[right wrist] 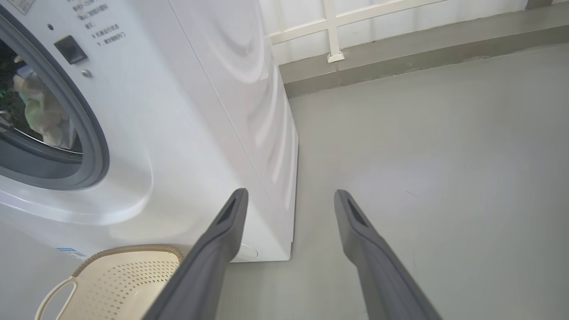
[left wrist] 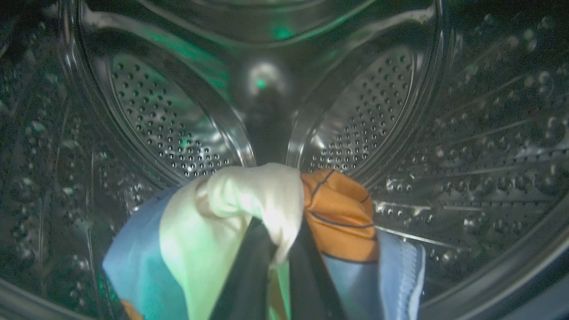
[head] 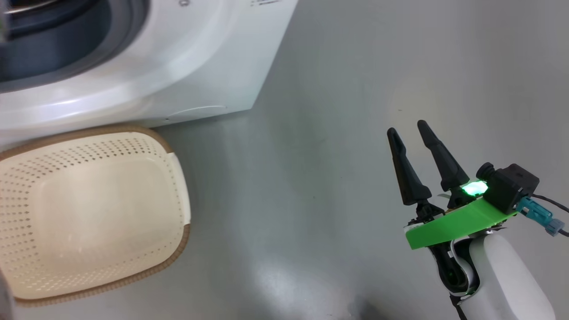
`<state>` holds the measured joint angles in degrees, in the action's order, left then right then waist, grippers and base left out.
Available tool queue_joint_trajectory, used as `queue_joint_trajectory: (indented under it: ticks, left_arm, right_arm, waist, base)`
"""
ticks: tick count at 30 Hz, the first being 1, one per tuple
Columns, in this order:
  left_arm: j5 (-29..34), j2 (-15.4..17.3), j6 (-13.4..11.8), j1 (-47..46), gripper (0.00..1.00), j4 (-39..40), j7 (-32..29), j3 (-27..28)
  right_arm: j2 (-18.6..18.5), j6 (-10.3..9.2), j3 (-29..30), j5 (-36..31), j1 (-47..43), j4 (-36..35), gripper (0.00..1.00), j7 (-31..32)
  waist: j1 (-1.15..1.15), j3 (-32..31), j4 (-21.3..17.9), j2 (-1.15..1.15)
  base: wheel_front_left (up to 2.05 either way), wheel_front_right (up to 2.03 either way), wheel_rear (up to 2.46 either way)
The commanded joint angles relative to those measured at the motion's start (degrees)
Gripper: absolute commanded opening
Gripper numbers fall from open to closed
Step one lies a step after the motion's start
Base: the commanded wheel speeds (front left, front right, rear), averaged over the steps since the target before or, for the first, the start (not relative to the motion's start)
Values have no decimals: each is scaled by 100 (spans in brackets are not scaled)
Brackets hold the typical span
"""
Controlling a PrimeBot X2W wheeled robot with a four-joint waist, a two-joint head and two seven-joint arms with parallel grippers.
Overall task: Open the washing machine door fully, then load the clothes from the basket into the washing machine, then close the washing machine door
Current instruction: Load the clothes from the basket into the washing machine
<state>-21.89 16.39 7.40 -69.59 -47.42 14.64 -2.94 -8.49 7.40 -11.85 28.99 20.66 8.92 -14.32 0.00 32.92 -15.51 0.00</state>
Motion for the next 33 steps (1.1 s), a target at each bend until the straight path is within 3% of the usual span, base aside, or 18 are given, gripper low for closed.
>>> queue_joint_trajectory:
  ticks: [1,3,4,5,6,17,27,33]
  left_arm:
    - [77,305,5,-133,0,214,36,161]
    - [199,312,-46,-207,0,344,36,332]
    - [268,304,-51,-200,14,325,36,374]
    - [320,286,-51,-178,64,209,36,388]
    - [420,295,-50,-168,100,115,36,359]
    - [604,235,-20,-65,100,-376,36,596]
    - [673,83,3,348,100,-166,36,761]
    - [1028,-21,2,856,100,132,36,753]
  right_arm:
    - [15,9,-123,65,-22,-115,100,-68]
    - [23,9,-131,70,-7,-114,100,-68]
    - [28,9,-133,70,-3,-113,100,-68]
    - [34,9,-133,69,-2,-111,100,-68]
    - [38,9,-136,67,-2,-110,100,-68]
    - [26,9,-143,54,27,-94,100,-68]
    - [-25,9,-117,38,18,-97,100,-68]
    - [-98,9,-46,10,-21,-113,100,-68]
  waist:
    - [0,65,-97,0]
    - [0,94,-133,0]
    - [0,101,-148,0]
    - [0,105,-157,0]
    - [0,108,-164,0]
    - [0,110,-80,0]
    - [0,40,29,0]
    - [0,-80,168,0]
  base:
    - [0,0,0]
    - [0,0,0]
    - [0,0,0]
    - [0,0,0]
    - [0,0,0]
    - [0,0,0]
    - [0,0,0]
    - [0,0,0]
